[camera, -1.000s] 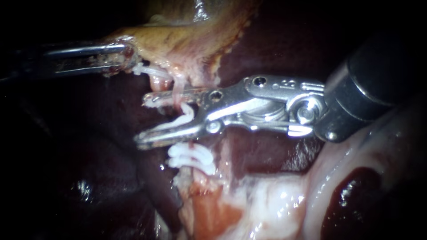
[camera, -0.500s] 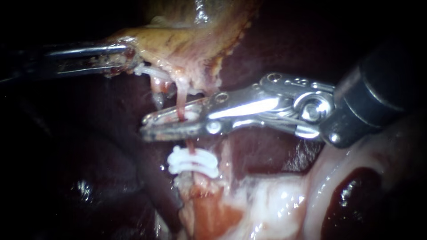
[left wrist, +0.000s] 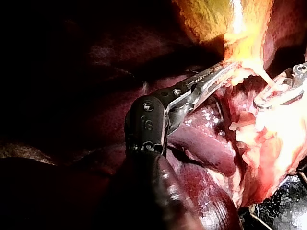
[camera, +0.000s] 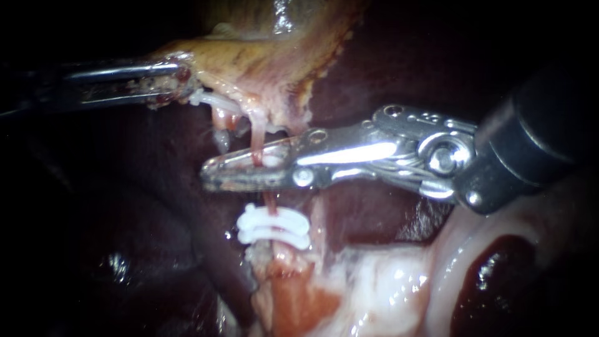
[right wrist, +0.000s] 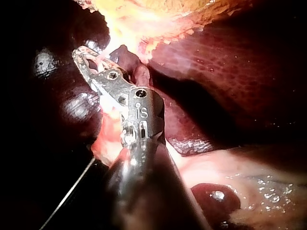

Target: Clipping third clip right tube

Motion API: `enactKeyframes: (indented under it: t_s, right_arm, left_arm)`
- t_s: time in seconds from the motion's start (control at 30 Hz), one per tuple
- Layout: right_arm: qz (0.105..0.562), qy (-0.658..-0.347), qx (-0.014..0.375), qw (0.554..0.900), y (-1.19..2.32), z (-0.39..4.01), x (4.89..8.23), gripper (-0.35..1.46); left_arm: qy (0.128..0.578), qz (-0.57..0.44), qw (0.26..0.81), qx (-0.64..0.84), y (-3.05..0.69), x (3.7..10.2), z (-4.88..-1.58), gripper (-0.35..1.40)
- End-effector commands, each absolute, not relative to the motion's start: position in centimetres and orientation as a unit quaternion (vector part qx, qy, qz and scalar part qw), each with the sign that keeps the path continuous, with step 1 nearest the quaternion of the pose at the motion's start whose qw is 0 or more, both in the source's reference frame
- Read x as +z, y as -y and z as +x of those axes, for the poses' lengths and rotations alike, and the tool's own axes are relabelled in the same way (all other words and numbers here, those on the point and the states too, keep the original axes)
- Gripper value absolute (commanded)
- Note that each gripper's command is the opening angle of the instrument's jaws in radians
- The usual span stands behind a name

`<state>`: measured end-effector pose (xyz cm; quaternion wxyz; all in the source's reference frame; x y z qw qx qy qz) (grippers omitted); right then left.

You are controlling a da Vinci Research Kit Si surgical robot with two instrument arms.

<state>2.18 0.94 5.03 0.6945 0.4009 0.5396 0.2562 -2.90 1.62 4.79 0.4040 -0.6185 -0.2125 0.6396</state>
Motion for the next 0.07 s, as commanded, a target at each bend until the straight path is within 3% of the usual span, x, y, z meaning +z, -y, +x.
enactKeyframes:
  t_s: [0.03, 0.07]
  right_arm:
    - [0.401, -0.54, 0.256, 0.695, -0.93, 2.19, 5.04, -0.35]
    - [0.401, -0.54, 0.256, 0.695, -0.93, 2.19, 5.05, -0.35]
  left_arm:
    - [0.212, -0.618, 0.404, 0.64, -1.63, 4.79, -2.9, -0.35]
    - [0.212, -0.618, 0.404, 0.64, -1.63, 4.79, -2.9, -0.35]
